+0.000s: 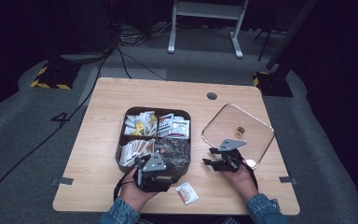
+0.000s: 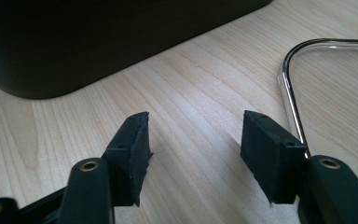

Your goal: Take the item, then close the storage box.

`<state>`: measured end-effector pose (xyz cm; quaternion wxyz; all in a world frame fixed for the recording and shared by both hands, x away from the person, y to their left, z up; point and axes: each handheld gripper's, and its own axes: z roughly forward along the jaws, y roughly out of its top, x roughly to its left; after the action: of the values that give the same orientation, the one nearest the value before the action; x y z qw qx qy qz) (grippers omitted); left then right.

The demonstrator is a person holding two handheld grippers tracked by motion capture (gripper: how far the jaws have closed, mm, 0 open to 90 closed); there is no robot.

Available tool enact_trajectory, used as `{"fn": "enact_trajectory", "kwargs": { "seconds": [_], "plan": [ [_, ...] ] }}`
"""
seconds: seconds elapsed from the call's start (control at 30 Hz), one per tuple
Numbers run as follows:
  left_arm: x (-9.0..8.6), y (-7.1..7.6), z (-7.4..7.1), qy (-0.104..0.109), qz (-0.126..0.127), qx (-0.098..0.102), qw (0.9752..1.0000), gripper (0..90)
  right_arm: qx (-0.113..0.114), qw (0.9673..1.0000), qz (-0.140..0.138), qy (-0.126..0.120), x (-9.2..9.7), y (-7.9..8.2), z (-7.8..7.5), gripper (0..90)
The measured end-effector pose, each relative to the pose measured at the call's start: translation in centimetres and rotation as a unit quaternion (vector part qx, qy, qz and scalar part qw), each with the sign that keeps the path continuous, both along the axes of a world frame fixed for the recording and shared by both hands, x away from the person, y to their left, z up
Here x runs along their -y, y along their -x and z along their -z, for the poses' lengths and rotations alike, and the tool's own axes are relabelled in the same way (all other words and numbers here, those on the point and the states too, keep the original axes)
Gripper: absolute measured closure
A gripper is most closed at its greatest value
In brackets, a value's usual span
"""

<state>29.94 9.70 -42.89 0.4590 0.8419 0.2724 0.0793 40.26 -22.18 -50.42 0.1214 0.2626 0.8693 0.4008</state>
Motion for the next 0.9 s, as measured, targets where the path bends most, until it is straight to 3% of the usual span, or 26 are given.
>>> {"fn": "enact_trajectory", "kwargs": {
  "seconds": [0.17,0.3,0.63,0.73,0.8,0.9],
  "plan": [
    [-1.4,-0.2,-0.3,0.004,-0.046,0.021,0.9987,50.1,0.000,1.0000,0.000,-0.001,0.0,0.0,0.0,42.6],
    [-2.6,-0.3,-0.7,0.010,-0.080,0.037,0.9960,50.0,0.000,1.0000,0.001,0.000,0.0,0.0,0.0,42.1],
    [-4.6,0.0,-1.0,0.019,-0.128,0.056,0.9901,48.8,0.000,0.9999,0.013,0.001,0.1,-0.1,0.0,40.0],
    [-5.8,0.0,-1.3,0.011,-0.153,0.068,0.9859,48.3,0.000,0.9999,0.014,0.001,0.1,-0.1,0.0,39.4],
    [-6.3,-0.1,-1.4,0.011,-0.161,0.069,0.9846,48.1,0.000,0.9999,0.015,0.001,0.1,-0.1,0.0,39.0],
    [-7.8,-0.2,-1.3,0.006,-0.191,0.072,0.9789,47.4,-0.001,0.9998,0.019,0.002,0.1,-0.1,0.0,37.0]
  ]
}}
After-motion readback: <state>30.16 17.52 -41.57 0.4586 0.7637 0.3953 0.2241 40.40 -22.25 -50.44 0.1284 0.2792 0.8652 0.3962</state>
